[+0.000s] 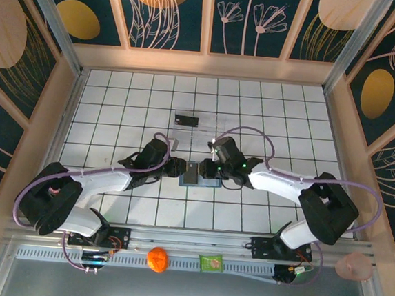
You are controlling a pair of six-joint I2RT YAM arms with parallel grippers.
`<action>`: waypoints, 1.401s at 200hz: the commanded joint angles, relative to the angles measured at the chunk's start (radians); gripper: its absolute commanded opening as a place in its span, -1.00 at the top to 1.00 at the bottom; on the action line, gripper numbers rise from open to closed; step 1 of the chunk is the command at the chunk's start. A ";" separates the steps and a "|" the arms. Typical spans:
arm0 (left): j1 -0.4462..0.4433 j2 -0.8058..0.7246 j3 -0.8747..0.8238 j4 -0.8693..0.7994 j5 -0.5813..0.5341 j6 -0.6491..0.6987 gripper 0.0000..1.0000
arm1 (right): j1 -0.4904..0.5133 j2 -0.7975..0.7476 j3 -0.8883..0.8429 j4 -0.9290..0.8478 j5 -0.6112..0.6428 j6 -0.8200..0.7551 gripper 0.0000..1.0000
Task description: Take the credit cards out of the card holder
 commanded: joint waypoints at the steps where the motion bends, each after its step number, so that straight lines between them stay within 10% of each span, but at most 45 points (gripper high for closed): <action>1: 0.005 0.034 -0.016 0.058 0.020 0.006 0.46 | -0.033 0.072 0.017 0.067 -0.144 0.049 0.75; 232: 0.005 0.224 -0.016 -0.012 -0.036 0.033 0.80 | -0.053 0.232 0.034 0.114 -0.140 0.177 0.58; 280: 0.005 0.216 -0.011 -0.021 -0.042 0.035 0.82 | -0.058 0.220 0.019 0.132 -0.142 0.185 0.81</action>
